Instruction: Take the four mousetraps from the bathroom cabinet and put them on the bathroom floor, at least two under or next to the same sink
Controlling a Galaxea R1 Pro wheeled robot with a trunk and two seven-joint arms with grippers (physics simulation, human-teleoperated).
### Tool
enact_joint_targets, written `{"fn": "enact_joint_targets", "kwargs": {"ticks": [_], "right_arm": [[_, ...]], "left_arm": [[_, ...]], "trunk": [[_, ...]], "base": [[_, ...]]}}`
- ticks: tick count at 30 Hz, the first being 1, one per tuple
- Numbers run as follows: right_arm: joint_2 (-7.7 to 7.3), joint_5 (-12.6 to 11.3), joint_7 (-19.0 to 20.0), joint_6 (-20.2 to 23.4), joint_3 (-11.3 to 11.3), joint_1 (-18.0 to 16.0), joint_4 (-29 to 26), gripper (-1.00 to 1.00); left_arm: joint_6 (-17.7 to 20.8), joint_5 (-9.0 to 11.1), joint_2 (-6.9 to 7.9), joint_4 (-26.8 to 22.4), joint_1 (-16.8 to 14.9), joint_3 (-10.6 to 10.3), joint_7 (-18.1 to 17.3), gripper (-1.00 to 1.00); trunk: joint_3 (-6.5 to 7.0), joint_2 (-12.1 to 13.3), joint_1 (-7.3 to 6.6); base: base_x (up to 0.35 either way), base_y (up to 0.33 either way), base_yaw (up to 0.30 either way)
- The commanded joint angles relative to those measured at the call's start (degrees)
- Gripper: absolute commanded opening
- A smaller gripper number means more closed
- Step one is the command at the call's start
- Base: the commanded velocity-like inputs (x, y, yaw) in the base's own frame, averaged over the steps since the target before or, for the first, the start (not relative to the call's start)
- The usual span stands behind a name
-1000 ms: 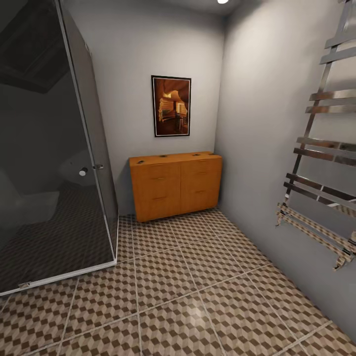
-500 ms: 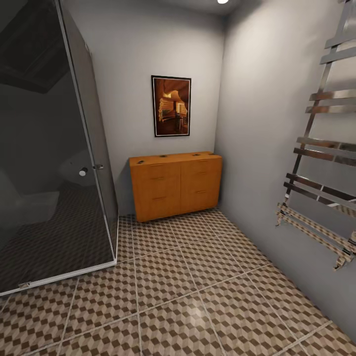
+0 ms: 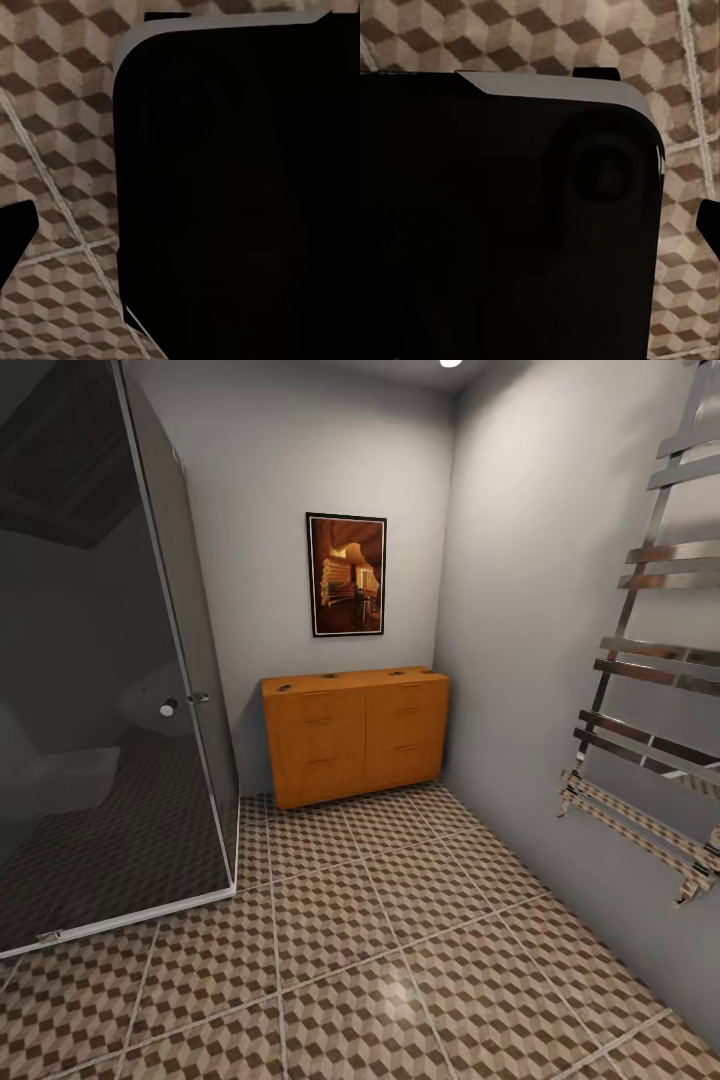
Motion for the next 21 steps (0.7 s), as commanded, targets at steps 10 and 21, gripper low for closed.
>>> {"fn": "enact_joint_targets", "kwargs": {"ticks": [10, 21], "right_arm": [[-0.47, 0.1, 0.0, -7.3, 0.0, 0.0, -2.6, 1.00], [-0.52, 0.2, -0.1, -12.5, 0.0, 0.0, -7.0, 1.00]], "left_arm": [[0.0, -0.1, 0.29, -9.2, 0.0, 0.1, 0.1, 1.00], [0.0, -0.2, 0.46, -19.7, 0.0, 0.1, 0.1, 1.00]], "trunk": [[-0.06, 0.0, 0.00], [-0.06, 0.0, 0.00]], "base": [[0.000, 0.000, 0.000], [0.000, 0.000, 0.000]]}}
